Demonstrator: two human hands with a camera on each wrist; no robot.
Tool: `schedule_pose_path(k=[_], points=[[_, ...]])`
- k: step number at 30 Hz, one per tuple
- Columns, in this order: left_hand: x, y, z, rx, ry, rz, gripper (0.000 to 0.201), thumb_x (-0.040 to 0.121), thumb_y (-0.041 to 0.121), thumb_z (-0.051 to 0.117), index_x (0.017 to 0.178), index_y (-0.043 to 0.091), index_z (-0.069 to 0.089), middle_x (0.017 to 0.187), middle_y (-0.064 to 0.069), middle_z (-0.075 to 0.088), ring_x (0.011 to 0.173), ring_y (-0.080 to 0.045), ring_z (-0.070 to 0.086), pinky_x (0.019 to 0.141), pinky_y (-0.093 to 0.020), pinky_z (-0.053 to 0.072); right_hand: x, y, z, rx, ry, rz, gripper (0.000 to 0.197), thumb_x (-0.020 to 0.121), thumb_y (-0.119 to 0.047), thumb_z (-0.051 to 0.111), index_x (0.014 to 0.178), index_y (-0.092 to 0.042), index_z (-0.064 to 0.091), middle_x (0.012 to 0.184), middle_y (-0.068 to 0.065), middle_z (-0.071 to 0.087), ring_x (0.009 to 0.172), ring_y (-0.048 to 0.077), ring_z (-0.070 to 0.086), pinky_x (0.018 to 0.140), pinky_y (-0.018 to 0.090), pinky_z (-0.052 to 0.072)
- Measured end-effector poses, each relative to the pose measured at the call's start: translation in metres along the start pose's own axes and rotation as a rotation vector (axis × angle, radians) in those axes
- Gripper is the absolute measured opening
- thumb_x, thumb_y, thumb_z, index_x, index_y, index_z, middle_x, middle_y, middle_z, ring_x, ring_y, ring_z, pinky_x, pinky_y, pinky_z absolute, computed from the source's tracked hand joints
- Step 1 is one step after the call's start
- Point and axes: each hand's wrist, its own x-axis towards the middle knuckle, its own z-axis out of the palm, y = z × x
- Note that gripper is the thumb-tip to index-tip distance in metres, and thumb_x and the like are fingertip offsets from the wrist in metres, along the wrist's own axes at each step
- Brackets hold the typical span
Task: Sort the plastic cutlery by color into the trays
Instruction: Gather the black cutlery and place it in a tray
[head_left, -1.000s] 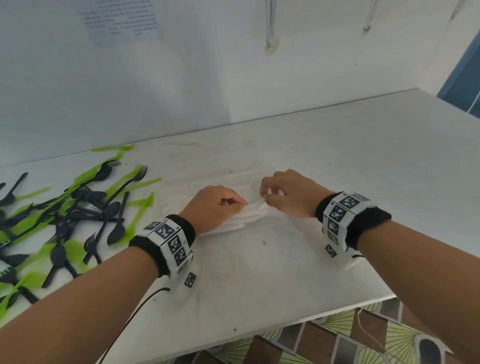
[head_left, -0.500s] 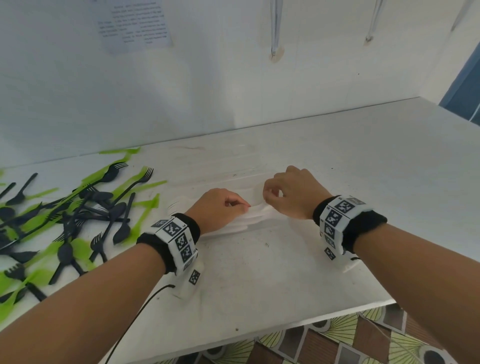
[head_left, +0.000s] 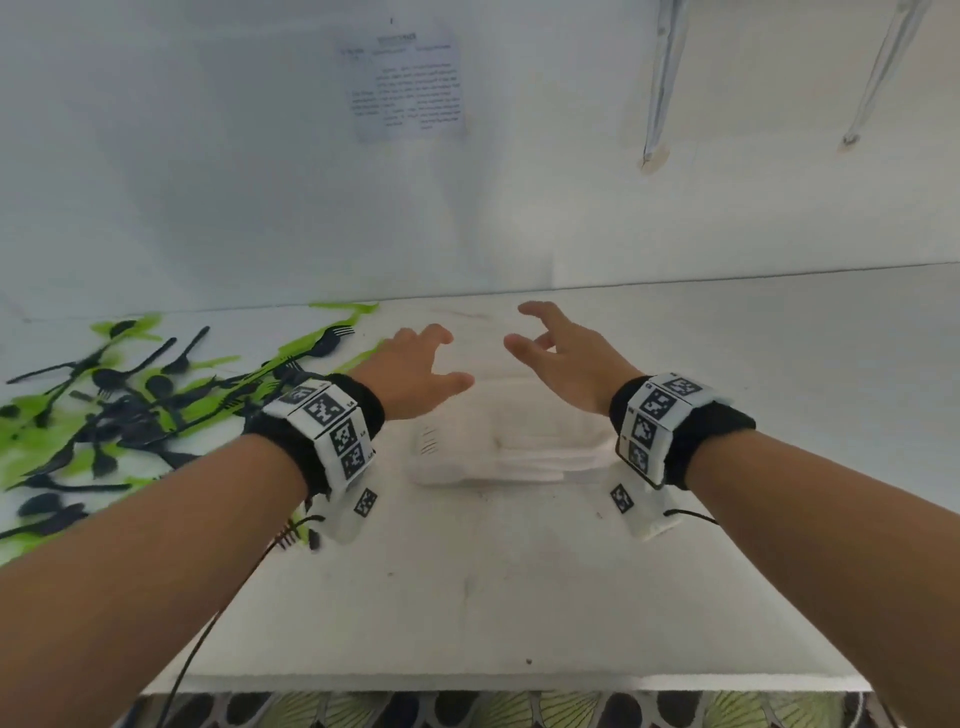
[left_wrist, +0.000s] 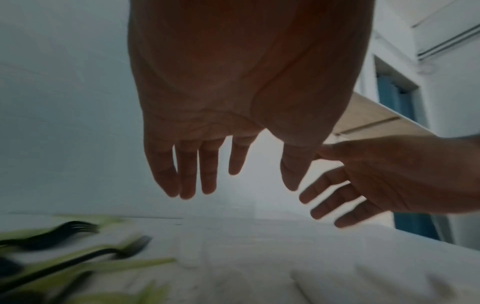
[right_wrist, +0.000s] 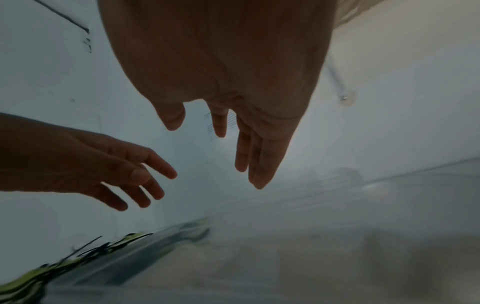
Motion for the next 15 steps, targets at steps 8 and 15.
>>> schedule_pose_path(k=[8,15], points=[[-0.049,-0.096,-0.050,-0.108,-0.012,-0.238,0.071,0.092,0.063,0.060,0.150,0.028,0.038,0.136,0.000,0.060,0.121,-0.021,0.056,0.093,-0.033,0.041,0.033,-0.089,0.066,-0.009,-0.244,-0.079,0.064,0.096,-0.071,0.043,0.152,-0.044,0.032,0.139,0.004,0.060,0.130,0.025,0.053,0.111,0.039,0.038],[-0.083,-0.186,-0.061,-0.149,0.042,-0.250,0.053,0.096,0.055,0.059,0.138,0.024,0.051,0.113,0.002,0.063,0.105,-0.018,0.060,0.088,-0.033,0.047,0.058,-0.147,0.141,-0.091,-0.274,-0.100,0.057,0.100,-0.061,0.044,0.151,-0.035,0.039,0.143,0.009,0.057,0.131,0.028,0.052,0.109,0.039,0.039]])
